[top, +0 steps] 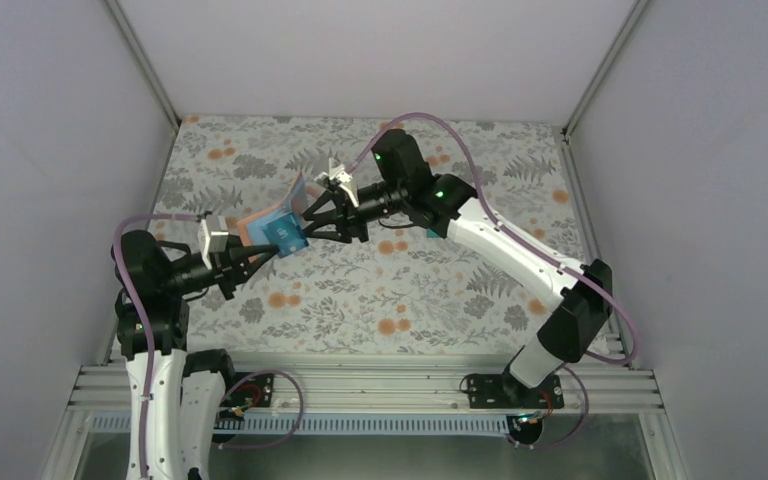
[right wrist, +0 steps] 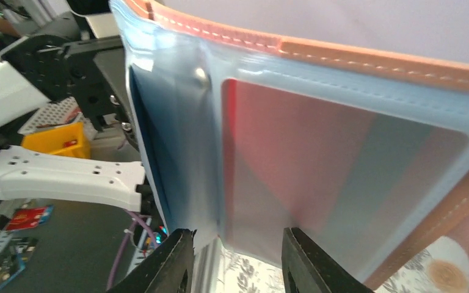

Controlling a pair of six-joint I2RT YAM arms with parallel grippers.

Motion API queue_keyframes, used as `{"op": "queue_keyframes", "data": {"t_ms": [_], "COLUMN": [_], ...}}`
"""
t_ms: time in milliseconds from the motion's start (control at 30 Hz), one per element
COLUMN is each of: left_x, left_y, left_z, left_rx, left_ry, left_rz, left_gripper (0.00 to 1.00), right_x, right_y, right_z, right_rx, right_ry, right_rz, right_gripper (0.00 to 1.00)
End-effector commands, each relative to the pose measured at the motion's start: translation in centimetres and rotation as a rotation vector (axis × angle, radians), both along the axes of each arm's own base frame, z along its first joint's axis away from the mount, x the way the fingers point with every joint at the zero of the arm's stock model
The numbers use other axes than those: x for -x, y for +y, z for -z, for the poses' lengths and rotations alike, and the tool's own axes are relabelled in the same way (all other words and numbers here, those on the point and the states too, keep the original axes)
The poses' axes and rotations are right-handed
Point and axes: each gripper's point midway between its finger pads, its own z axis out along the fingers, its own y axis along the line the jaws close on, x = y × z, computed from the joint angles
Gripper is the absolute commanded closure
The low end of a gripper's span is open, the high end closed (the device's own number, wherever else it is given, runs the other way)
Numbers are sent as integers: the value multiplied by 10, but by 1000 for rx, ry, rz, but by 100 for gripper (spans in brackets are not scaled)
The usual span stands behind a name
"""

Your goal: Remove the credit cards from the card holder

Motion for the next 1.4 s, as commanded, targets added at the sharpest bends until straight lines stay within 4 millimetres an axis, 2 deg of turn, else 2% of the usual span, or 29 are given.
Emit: {"op": "queue_keyframes", "data": {"t_ms": [0, 167, 267, 367, 467, 733, 1000, 1100, 1200, 1233, 1267, 1367], "left_x": [3, 3, 4, 4, 5, 9, 14, 16, 18, 18, 17, 14], "left_y": [-1, -1, -1, -1, -1, -3, -4, -5, -6, -6, -5, -4], "left_z": [-8, -11, -9, -9, -9, -9, -8, -11, -10, -10, -10, -11], "left_rx": [-13, -14, -18, -18, -20, -24, -27, -31, -36, -36, -35, -29], "left_ry": [-47, -50, -53, -52, -57, -73, -87, -98, -108, -107, -105, -87], "left_rz": [7, 8, 12, 13, 15, 36, 62, 73, 81, 78, 74, 65], "left_gripper": [98, 98, 98, 98, 98, 98, 98, 98, 98, 98, 98, 98], "right_x": [-5, 24, 19, 15, 11, 8, -16, -8, 8, 15, 16, 27], "right_y": [-16, -17, -11, -1, 6, 5, 12, 15, 20, 21, 27, 29], "right_z": [-19, -34, -32, -32, -25, -20, -8, -10, -10, -12, -2, -6], "right_rx": [7, -73, -87, -85, -73, -63, -20, -33, -45, -51, -34, -51], "right_ry": [-120, -82, -64, -36, -37, -45, -43, -38, -37, -40, -21, -10], "right_rz": [84, -84, -65, -64, -60, -41, 93, 53, -33, -60, -87, -151], "right_gripper": [60, 48, 50, 57, 60, 72, 70, 67, 66, 66, 66, 71]}}
